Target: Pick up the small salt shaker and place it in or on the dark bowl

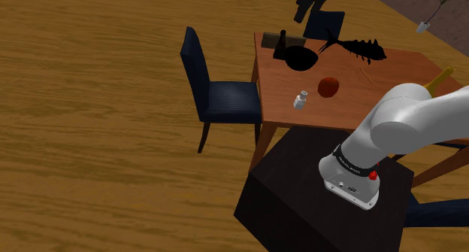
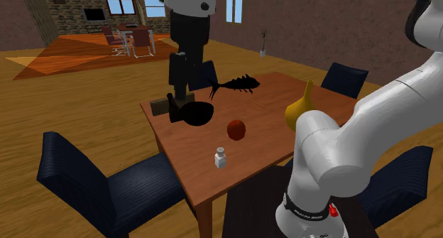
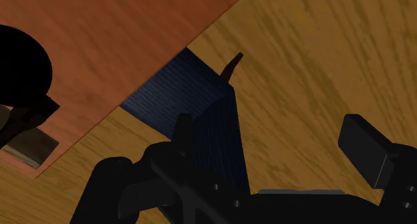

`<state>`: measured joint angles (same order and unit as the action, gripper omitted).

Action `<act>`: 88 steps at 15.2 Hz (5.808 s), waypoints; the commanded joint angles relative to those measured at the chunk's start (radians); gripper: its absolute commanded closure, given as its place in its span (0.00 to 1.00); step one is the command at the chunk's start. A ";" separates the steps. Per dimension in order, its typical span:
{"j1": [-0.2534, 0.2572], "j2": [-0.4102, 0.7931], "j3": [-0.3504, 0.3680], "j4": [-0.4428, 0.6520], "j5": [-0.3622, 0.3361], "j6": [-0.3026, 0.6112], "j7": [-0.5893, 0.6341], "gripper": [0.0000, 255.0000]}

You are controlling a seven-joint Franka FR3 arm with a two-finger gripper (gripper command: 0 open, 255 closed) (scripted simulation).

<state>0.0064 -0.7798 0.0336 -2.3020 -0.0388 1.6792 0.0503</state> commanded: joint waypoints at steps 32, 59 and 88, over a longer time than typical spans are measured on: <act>-0.206 0.403 -0.489 -0.543 -0.243 0.819 -0.384 0.00; -0.194 0.466 -0.506 -0.554 -0.234 0.893 -0.393 1.00; -0.218 0.132 -0.397 -0.357 -0.212 0.364 -0.375 1.00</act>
<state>-0.2111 -0.6384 -0.3674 -2.6675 -0.2531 2.0622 -0.3248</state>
